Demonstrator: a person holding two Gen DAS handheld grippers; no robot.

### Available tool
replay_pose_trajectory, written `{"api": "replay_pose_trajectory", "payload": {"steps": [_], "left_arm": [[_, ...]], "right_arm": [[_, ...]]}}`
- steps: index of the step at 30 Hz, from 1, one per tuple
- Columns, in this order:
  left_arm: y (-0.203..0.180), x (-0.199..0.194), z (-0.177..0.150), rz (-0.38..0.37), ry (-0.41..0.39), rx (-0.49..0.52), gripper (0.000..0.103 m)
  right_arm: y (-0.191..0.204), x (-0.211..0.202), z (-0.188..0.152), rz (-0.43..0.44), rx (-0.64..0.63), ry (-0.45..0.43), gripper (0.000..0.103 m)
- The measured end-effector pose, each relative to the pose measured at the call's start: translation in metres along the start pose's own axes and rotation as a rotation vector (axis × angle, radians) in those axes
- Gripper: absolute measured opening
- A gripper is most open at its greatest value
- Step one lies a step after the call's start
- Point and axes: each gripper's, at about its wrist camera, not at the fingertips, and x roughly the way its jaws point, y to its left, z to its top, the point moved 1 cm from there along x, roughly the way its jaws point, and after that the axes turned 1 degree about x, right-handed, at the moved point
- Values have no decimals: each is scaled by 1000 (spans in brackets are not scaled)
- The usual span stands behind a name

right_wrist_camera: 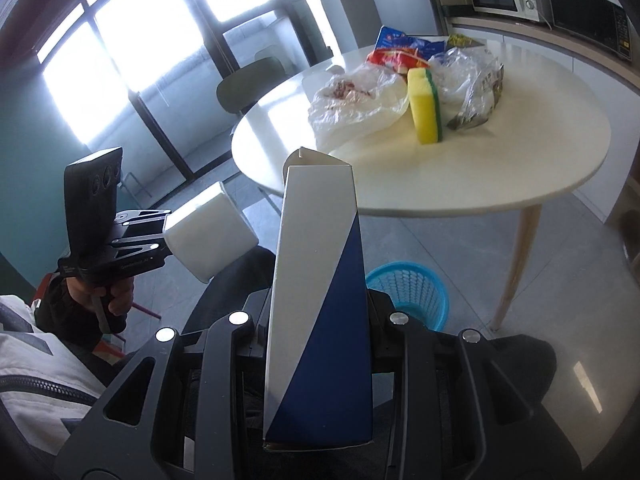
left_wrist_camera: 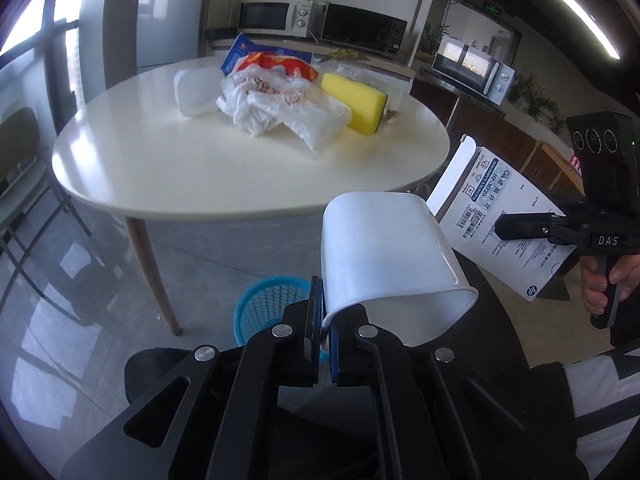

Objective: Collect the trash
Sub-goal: 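Carry the container and box down over the blue wastebasket with both tools, then open both tools to drop the container and box into the wastebasket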

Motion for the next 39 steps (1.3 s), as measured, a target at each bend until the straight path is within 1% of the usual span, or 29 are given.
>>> {"api": "replay_pose_trajectory", "payload": {"steps": [4, 8, 11, 16, 19, 21, 23, 29, 32, 35, 39], "left_arm": [[16, 23, -18, 9, 68, -50, 2], [31, 46, -33, 11, 122, -98, 2], [42, 65, -44, 0, 171, -143, 2], [62, 104, -53, -15, 254, -222, 2], [68, 131, -50, -1, 299, -223, 2], [76, 153, -49, -20, 346, -258, 2], [85, 175, -49, -19, 393, -293, 2], [99, 230, -49, 9, 495, -374, 2], [102, 258, -54, 43, 550, -369, 2], [108, 282, -60, 63, 602, -391, 2], [112, 306, -65, 95, 653, -382, 2]], "right_arm": [[-2, 28, -18, 15, 32, 49, 29], [-17, 53, -27, 25, 87, 88, 29], [-29, 73, -34, 12, 112, 123, 29], [-64, 116, -42, 9, 220, 187, 29], [-86, 149, -41, -10, 268, 224, 29], [-103, 172, -41, -11, 320, 248, 29], [-123, 196, -40, -22, 376, 277, 29], [-167, 254, -43, -74, 454, 355, 29], [-182, 282, -45, -80, 497, 406, 29], [-194, 307, -50, -82, 533, 446, 29], [-199, 332, -54, -110, 534, 481, 29]]}}
